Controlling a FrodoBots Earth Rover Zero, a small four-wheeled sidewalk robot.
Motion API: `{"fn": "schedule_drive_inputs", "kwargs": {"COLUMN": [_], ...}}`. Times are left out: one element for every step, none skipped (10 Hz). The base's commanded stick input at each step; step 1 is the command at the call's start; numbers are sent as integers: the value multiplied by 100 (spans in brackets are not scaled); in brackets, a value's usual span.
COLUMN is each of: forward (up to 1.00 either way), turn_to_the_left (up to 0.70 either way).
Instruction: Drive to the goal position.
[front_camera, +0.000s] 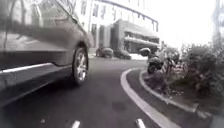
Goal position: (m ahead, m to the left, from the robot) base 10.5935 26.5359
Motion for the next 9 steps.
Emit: {"fn": "schedule_drive_inputs", "kwargs": {"forward": [45, 45, 45, 45, 45, 45, 45, 45, 45], "turn_to_the_left": [-27, -27, -27, -27, -18, -5, 0, 0, 0]}}
